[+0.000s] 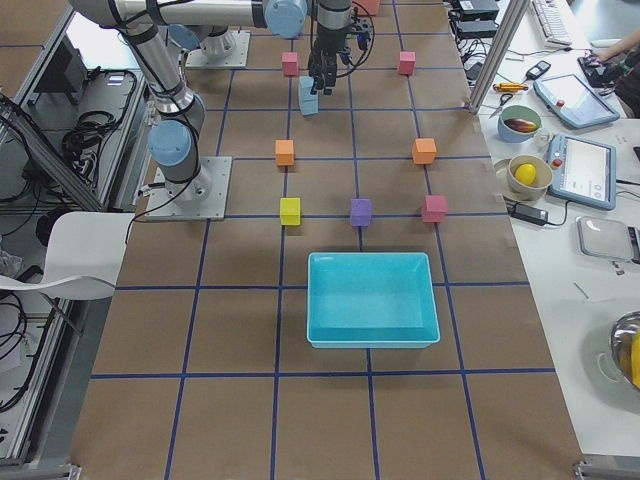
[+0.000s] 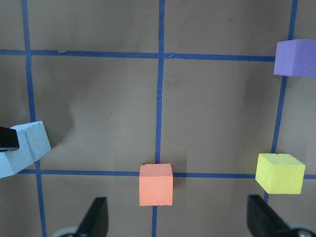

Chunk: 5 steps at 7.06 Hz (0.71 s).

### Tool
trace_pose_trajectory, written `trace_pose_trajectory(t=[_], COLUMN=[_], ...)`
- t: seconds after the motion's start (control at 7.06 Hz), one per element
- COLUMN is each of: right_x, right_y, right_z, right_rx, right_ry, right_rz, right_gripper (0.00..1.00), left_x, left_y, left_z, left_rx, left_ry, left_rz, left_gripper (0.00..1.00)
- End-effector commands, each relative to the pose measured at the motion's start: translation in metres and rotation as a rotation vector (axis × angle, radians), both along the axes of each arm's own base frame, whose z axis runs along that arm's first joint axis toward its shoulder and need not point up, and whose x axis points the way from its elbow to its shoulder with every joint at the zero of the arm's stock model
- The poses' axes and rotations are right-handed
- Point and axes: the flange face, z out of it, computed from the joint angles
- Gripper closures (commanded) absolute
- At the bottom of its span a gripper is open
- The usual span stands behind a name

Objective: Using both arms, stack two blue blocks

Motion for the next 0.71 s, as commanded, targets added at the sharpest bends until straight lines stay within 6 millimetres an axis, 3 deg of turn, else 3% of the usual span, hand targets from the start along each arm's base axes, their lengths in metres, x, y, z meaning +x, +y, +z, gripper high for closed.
trace_pose_trajectory(t=[0.0, 0.14, 0.42, 0.57], right_x=[0.0, 0.0, -0.001, -0.001], right_y=[0.001, 0.001, 0.0, 0.0], right_z=[-0.001, -0.001, -0.001, -0.001], right_rx=[0.002, 0.002, 0.003, 0.003], right_ry=[-0.001, 0.002, 0.003, 0.003], right_rz=[0.002, 0.004, 0.002, 0.002], right_gripper=[0.0, 0.0, 0.0, 0.0], left_x=[0.0, 0.0, -0.001, 0.0], left_y=[-0.001, 0.0, 0.001, 0.0], left_z=[-0.002, -0.001, 0.003, 0.018], left_rx=[0.003, 0.003, -0.006, -0.032], left_ry=[-0.001, 0.0, 0.002, 0.011], left_rz=[0.003, 0.003, 0.002, 0.0], left_gripper=[0.35, 0.0, 0.0, 0.0])
